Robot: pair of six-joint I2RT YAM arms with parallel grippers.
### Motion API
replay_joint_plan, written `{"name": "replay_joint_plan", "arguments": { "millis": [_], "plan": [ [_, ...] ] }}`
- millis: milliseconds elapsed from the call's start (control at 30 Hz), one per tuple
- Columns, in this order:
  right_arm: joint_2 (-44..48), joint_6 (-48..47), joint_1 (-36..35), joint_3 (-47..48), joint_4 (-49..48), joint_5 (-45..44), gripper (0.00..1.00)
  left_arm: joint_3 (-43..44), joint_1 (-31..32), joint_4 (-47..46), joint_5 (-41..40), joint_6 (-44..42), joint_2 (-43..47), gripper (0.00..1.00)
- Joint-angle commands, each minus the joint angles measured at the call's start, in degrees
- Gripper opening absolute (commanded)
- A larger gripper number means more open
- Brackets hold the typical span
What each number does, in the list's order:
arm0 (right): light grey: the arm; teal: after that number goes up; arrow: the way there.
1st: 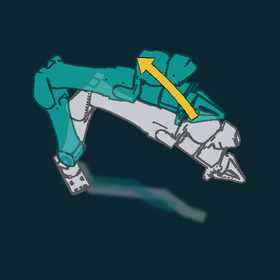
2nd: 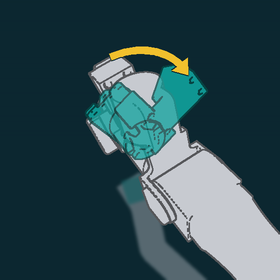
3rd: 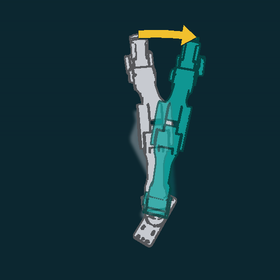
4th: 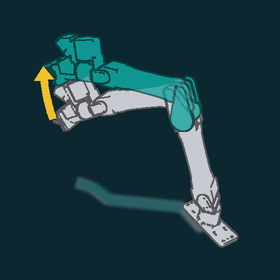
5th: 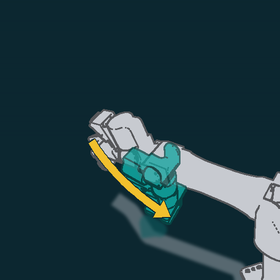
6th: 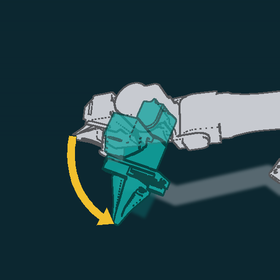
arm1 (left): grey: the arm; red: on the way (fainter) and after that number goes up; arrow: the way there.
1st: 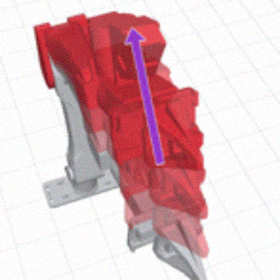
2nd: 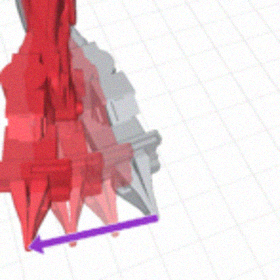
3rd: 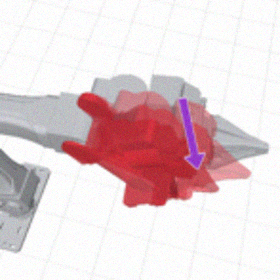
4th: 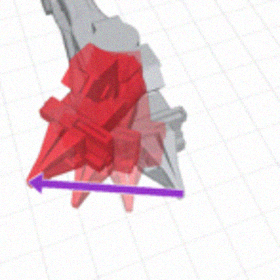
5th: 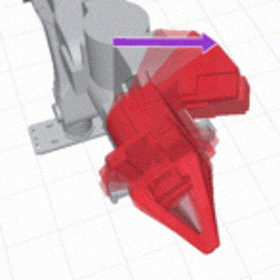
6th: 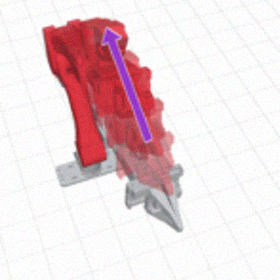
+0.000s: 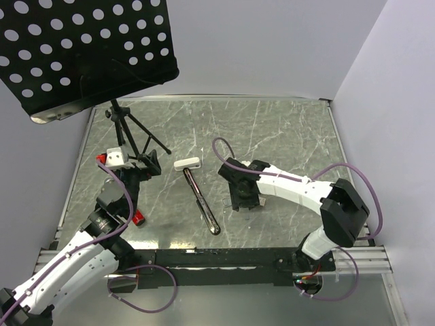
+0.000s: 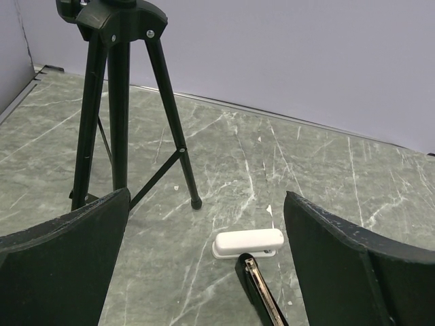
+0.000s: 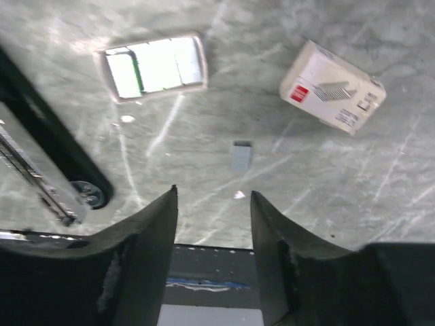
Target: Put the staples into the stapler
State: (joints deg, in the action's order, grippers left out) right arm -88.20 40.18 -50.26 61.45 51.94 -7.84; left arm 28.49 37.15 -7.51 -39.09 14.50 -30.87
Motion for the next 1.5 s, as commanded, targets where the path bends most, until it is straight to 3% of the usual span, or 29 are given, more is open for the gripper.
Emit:
{"name": "replay_joint_plan", "arguments": {
  "millis": [0,200,1467],
  "plan": [
    [-0.7,0.0,0.6,-0.1,0.0,0.9,0.5,0.4,-0.2,-1.6,0.8,0.4,0.6,1.0],
    [-4.3,-0.5,1.2,-0.9,-1.1,1.2,0.42,0.3,-0.2,-1.6,0.9,0.3,0.6,1.0],
    [-9.6,-2.0,4.6,-6.1,-6.9,3.5,0.32,0.2,-0.2,-1.7,1.9,0.2,0.3,1.0]
  ]
}}
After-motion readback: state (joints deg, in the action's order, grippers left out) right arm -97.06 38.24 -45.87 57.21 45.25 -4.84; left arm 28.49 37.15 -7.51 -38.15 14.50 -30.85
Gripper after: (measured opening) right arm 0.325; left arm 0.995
